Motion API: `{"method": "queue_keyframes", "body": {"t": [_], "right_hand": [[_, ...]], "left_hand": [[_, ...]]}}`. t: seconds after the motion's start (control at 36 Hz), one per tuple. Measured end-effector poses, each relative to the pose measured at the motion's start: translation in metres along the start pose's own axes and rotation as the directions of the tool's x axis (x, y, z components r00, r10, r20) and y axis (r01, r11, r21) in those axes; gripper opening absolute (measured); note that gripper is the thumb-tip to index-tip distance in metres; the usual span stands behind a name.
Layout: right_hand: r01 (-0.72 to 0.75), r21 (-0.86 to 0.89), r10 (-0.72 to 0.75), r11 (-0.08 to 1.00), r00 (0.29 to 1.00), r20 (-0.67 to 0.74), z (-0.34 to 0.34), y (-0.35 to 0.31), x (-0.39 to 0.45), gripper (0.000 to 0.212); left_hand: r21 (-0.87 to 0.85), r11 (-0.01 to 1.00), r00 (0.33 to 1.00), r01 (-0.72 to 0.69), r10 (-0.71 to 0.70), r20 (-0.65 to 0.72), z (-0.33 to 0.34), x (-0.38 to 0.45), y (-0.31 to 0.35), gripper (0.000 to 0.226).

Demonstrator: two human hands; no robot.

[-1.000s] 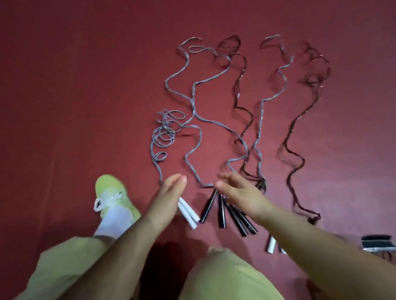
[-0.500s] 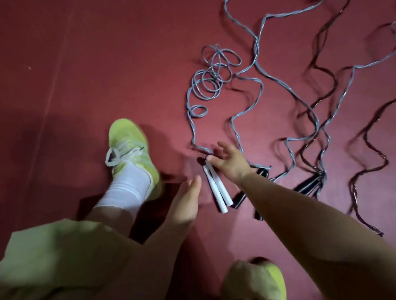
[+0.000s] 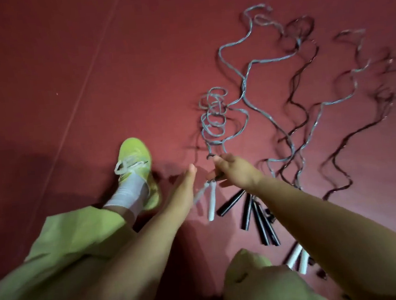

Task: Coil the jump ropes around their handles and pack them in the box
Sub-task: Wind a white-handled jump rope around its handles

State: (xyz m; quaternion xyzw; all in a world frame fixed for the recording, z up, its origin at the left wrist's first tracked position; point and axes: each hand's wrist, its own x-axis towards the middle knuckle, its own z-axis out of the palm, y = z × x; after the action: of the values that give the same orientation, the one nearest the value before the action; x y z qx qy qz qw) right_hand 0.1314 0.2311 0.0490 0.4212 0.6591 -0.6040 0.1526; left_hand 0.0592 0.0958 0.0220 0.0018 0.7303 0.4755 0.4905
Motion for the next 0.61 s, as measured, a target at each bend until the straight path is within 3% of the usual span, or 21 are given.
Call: {"method": "queue_keyframes", "body": {"t": [0.08,0.17,0.25,0.31,0.39,0.47,0.56,0.61], "right_hand": [[0.103,0.121,-0.099,0.987,0.994,-0.039,-0.018,-0.031,-0.046,0.024],[0.210,0.242,-0.191,0.947,0.977,-0.099,-0.030,-0.063,-0.090,0.026],[0.275,0.369,-0.234,0.888,0.960,-0.155,-0.032,-0.091,-0.133,0.027],[0.291,0.445,-0.234,0.847,0.955,-0.180,-0.029,-0.102,-0.150,0.025],[0.325,0.543,-0.239,0.774,0.945,-0.225,-0.019,-0.115,-0.181,0.024],[0.342,0.595,-0.221,0.727,0.937,-0.269,-0.005,-0.115,-0.200,0.026],[0.325,0.645,-0.184,0.692,0.943,-0.278,0.008,-0.107,-0.211,0.029],[0.299,0.648,-0.166,0.701,0.951,-0.259,0.011,-0.103,-0.215,0.028]], "left_hand": [[-0.078,0.997,0.998,-0.016,0.021,0.063,-0.001,-0.026,0.030,0.070],[-0.131,0.975,0.968,-0.179,0.198,0.151,-0.004,-0.072,0.068,0.043],[-0.177,0.955,0.945,-0.238,0.270,0.185,-0.013,-0.110,0.083,0.049],[-0.116,0.953,0.929,-0.280,0.300,0.219,-0.021,-0.116,0.082,0.060],[-0.092,0.931,0.879,-0.353,0.363,0.308,-0.029,-0.161,0.092,0.024],[-0.067,0.895,0.822,-0.441,0.433,0.370,-0.027,-0.185,0.089,0.033],[0.003,0.935,0.873,-0.356,0.331,0.359,-0.026,-0.202,0.090,0.042],[0.045,0.954,0.892,-0.298,0.261,0.369,-0.029,-0.209,0.087,0.032]]}}
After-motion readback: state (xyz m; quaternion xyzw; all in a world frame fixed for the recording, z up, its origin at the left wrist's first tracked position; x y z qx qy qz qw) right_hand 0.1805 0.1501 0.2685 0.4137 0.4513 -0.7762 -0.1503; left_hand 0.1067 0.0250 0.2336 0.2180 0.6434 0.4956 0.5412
